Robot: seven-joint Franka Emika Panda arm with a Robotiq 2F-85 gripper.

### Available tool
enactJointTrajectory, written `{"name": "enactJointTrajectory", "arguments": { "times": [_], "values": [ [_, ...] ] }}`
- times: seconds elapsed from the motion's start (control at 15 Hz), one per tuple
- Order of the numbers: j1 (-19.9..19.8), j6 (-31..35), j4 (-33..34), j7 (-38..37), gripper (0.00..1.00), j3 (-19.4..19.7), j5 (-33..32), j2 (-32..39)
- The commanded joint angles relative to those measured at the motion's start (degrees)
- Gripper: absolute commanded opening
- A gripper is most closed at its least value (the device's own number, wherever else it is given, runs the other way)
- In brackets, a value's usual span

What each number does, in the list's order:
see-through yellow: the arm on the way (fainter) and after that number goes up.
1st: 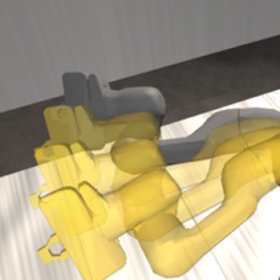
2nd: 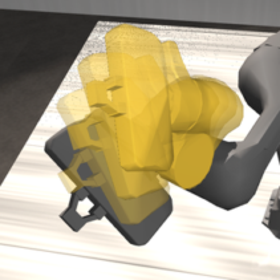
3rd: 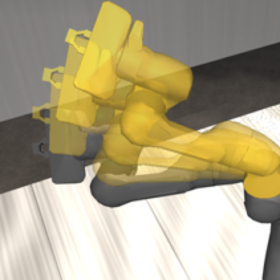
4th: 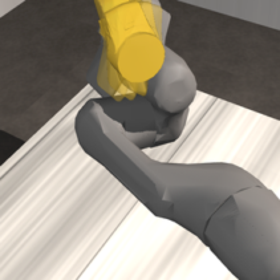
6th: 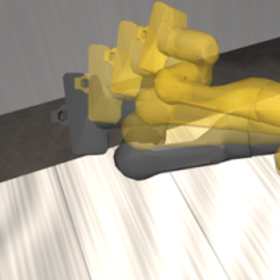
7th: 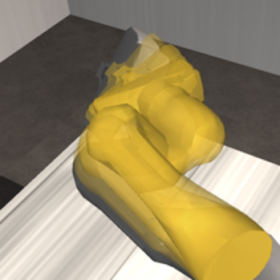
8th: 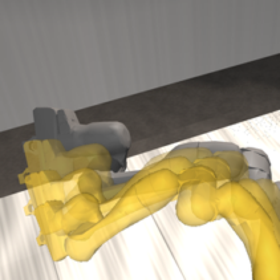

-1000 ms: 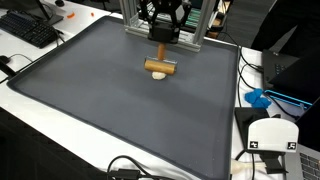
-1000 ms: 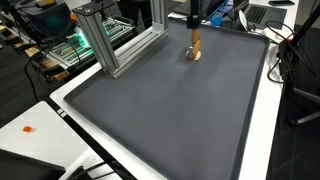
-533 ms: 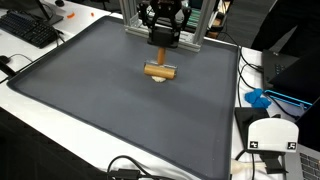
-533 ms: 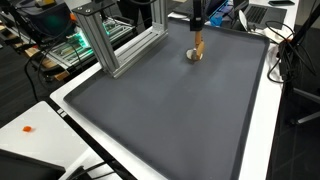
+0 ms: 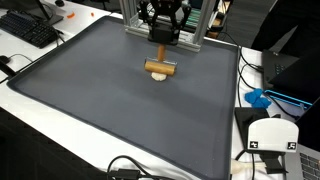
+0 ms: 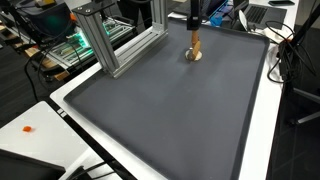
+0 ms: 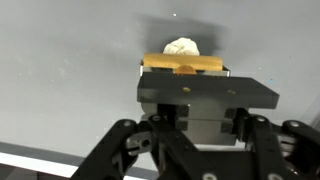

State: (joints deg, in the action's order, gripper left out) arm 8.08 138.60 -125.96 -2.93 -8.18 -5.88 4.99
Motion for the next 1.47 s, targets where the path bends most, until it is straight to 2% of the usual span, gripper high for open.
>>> {"name": "enactJointTrajectory", "arguments": {
  "times": [0.0, 0.33, 0.6, 1.4],
  "values": [
    [0.29, -3.92, -0.97, -0.01, 0.35, 0.17, -0.84, -1.58],
    [0.24, -6.97, -0.91, 0.25, 0.35, 0.15, -0.8, -1.69],
    [-0.02, -4.49, -0.63, -4.09, 0.35, 0.51, 0.64, -1.73],
    [0.18, -3.23, 0.73, -25.06, 0.35, 1.52, 2.42, -0.73]
  ]
}}
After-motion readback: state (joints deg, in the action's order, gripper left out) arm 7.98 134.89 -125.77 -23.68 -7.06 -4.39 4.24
